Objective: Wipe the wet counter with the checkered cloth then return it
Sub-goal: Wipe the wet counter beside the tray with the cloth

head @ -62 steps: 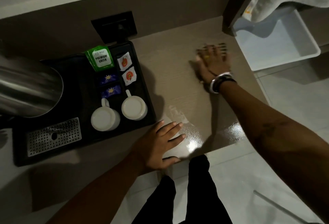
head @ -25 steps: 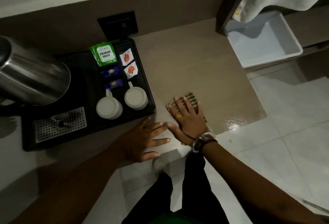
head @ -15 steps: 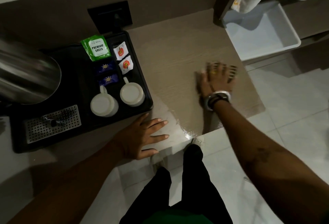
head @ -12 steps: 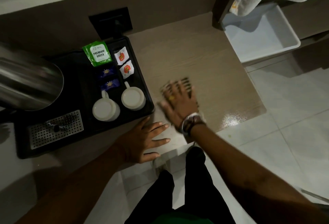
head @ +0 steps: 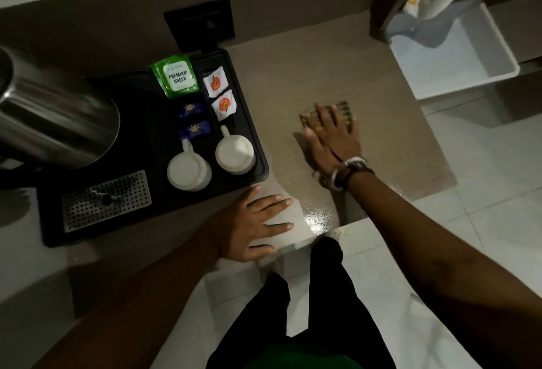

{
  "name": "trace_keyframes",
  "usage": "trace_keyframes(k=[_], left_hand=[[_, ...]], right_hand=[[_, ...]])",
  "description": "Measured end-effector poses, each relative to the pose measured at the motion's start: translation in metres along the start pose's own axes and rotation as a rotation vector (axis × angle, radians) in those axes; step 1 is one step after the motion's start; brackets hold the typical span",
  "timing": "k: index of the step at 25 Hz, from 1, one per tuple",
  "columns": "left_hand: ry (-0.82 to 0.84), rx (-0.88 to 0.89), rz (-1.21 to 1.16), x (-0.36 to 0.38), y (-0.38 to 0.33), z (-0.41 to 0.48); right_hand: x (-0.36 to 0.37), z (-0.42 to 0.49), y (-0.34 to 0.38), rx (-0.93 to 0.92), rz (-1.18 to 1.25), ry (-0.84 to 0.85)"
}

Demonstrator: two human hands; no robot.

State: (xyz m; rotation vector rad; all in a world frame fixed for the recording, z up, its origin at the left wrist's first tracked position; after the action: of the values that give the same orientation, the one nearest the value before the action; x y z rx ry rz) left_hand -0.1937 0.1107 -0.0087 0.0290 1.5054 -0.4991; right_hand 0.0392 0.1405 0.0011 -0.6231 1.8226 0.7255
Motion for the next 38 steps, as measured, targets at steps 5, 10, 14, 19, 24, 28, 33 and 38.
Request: trace_keyframes(k=[5,10,14,19,24,28,33,38], left_hand=[[0.004,0.008,-0.031,-0.002,-0.002,0.000],[-0.006,0.005,-0.007,-0.004,-0.003,-0.002],[0.008,-0.008,0.004,-0.003,0.000,-0.002],[-0.002,0.016,-0.004,-0.005,-0.002,0.001],[0.029,0.013,0.025,-0.003,-0.004,-0.001],[0.051,0.014,0.067,-0.005,-0.005,0.004],[0.029,-0.003,0.032,-0.009,-0.005,0.004],[0.040,-0.012,0.030,-0.008,-0.002,0.003]], right_hand=[[0.020,-0.002,0.089,-0.346,-0.078,0.057],[0.046,-0.118,0.028,-0.470,-0.135,0.077],[0.044,-0.147,-0.055,-0.340,-0.112,0.039],[-0.009,-0.072,-0.200,0.369,0.020,-0.139],[-0.013,-0.065,-0.165,0.410,0.050,-0.167],[0.032,-0.098,-0.037,-0.032,-0.050,0.006],[0.021,-0.084,-0.070,-0.123,-0.162,-0.018],[-0.039,0.023,-0.123,0.390,0.031,-0.150]])
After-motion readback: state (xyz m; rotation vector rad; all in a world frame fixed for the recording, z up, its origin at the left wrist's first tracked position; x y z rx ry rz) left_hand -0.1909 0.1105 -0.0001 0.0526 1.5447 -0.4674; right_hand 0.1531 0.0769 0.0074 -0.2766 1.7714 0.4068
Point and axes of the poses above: each hand's wrist, its own z-axis towards the middle knuckle, its own x-axis out of the palm, y = z × x, the point moved 10 cm from there along z, towards the middle knuckle, and after that the axes turned 9 degrees about x, right-handed, at the moved point
